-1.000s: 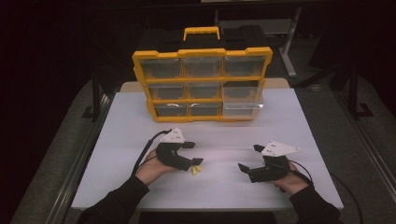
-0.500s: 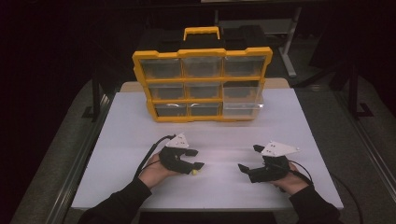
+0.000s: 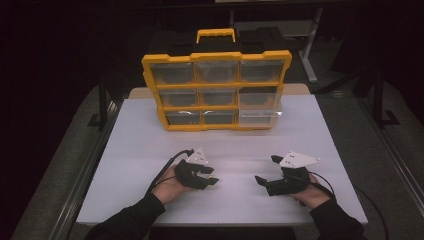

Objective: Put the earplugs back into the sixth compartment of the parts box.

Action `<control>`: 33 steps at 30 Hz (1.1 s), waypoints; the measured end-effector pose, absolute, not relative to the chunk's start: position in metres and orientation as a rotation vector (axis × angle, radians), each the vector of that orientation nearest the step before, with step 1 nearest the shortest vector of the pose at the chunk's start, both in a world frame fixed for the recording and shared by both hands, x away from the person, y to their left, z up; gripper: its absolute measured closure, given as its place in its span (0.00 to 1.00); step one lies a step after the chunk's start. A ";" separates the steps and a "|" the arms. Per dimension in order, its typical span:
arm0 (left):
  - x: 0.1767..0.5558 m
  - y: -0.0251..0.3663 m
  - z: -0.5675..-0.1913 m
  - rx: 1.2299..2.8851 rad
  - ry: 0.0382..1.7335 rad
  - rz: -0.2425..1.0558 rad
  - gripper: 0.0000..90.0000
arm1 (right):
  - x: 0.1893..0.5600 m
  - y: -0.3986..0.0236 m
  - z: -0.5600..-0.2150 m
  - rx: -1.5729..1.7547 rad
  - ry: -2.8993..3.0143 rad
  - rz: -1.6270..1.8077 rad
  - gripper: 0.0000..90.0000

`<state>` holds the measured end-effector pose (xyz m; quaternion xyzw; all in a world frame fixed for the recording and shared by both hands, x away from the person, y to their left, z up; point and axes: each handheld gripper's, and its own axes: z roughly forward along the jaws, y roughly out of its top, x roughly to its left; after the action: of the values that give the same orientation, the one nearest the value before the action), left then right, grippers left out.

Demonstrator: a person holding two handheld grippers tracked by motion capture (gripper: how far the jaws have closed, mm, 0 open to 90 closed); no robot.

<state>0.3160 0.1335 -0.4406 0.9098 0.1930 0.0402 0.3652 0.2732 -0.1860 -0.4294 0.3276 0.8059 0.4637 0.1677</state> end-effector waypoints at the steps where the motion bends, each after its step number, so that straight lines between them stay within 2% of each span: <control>1: 0.315 0.133 -0.441 2.346 0.494 0.104 0.64 | 0.273 -0.186 -0.429 0.932 2.293 1.318 0.10; 20: 0.313 0.131 -0.442 2.376 0.459 0.154 0.79 | 0.273 -0.186 -0.429 0.929 2.296 1.320 0.10; 33: 0.328 0.134 -0.424 2.292 0.487 0.113 0.79 | 0.274 -0.185 -0.430 0.931 2.298 1.322 0.10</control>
<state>0.3277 0.1338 -0.4240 0.9008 0.1912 0.0443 0.3873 0.2739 -0.1854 -0.4296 0.3268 0.8066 0.4640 0.1653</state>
